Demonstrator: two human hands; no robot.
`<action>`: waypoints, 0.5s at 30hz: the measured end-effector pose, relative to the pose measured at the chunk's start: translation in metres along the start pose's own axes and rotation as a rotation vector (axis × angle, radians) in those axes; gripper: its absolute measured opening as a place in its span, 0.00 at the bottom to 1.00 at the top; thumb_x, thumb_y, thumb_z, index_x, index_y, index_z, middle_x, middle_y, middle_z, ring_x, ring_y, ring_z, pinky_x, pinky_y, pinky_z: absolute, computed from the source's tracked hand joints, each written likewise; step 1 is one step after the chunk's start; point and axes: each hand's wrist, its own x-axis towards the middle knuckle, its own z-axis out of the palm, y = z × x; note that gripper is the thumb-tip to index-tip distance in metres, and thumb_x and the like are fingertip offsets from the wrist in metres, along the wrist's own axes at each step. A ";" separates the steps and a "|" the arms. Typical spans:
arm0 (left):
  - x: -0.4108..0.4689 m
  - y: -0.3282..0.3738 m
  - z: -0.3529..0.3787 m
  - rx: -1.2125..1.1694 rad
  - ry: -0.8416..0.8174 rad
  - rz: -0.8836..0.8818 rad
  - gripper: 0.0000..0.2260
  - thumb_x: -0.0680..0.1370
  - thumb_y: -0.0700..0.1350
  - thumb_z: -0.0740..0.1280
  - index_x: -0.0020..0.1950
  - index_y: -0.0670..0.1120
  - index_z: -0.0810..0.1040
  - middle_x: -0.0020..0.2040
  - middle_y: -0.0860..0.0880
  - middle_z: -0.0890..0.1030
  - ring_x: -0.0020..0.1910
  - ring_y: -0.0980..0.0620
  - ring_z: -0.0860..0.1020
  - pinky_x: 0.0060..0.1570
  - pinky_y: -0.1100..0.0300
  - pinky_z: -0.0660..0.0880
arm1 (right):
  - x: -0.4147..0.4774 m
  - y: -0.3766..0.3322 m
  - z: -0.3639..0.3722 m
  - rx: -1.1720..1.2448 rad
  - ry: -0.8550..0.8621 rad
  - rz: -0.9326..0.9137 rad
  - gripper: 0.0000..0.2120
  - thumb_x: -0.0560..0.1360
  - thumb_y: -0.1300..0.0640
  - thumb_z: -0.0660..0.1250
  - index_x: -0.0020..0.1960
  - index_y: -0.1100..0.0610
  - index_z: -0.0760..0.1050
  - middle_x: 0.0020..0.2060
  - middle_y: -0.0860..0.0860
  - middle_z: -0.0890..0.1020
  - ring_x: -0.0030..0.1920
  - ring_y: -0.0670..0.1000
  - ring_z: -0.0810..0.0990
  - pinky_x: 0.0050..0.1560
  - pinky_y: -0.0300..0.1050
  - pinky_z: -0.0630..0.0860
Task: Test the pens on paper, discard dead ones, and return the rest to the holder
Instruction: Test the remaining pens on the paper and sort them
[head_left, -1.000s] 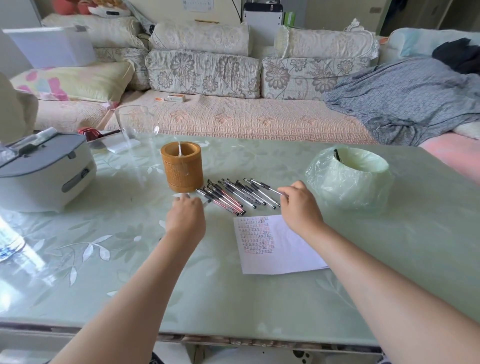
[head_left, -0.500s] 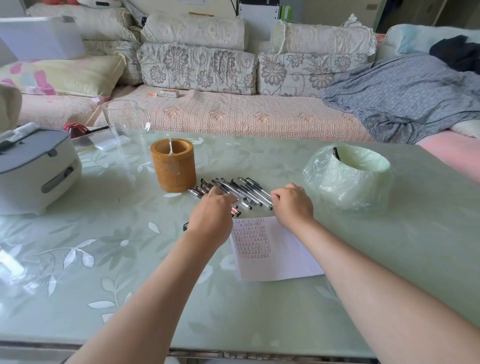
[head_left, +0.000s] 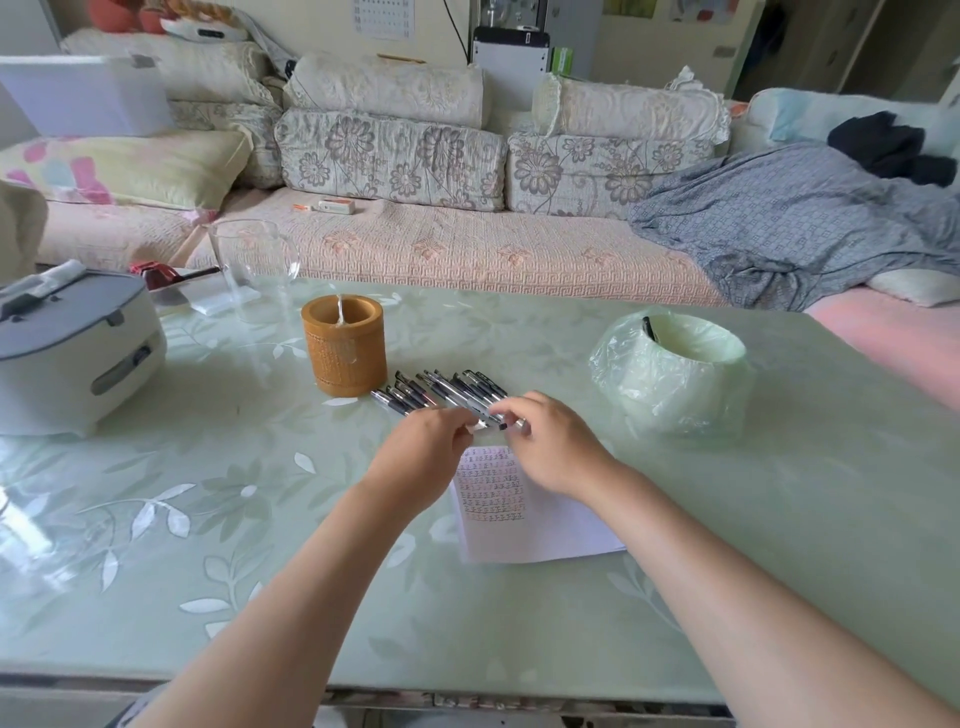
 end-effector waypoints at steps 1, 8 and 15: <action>-0.002 0.003 -0.001 -0.023 0.004 -0.003 0.08 0.78 0.42 0.65 0.57 0.46 0.79 0.47 0.48 0.83 0.48 0.48 0.79 0.47 0.54 0.74 | -0.005 -0.002 -0.001 -0.007 -0.025 -0.011 0.15 0.77 0.58 0.61 0.61 0.48 0.77 0.51 0.46 0.78 0.46 0.47 0.75 0.51 0.44 0.73; -0.008 0.012 -0.006 -0.048 -0.083 0.009 0.11 0.77 0.45 0.69 0.59 0.49 0.75 0.50 0.52 0.83 0.49 0.51 0.80 0.47 0.57 0.75 | -0.021 0.003 -0.013 -0.016 -0.063 0.003 0.09 0.79 0.54 0.62 0.53 0.49 0.81 0.46 0.46 0.80 0.49 0.51 0.78 0.50 0.49 0.75; -0.006 -0.009 -0.020 0.106 -0.201 -0.114 0.11 0.79 0.49 0.65 0.61 0.53 0.77 0.55 0.52 0.82 0.50 0.50 0.79 0.49 0.57 0.76 | -0.026 0.021 -0.026 -0.119 -0.034 0.105 0.10 0.79 0.55 0.61 0.54 0.51 0.80 0.51 0.48 0.81 0.52 0.52 0.78 0.52 0.46 0.74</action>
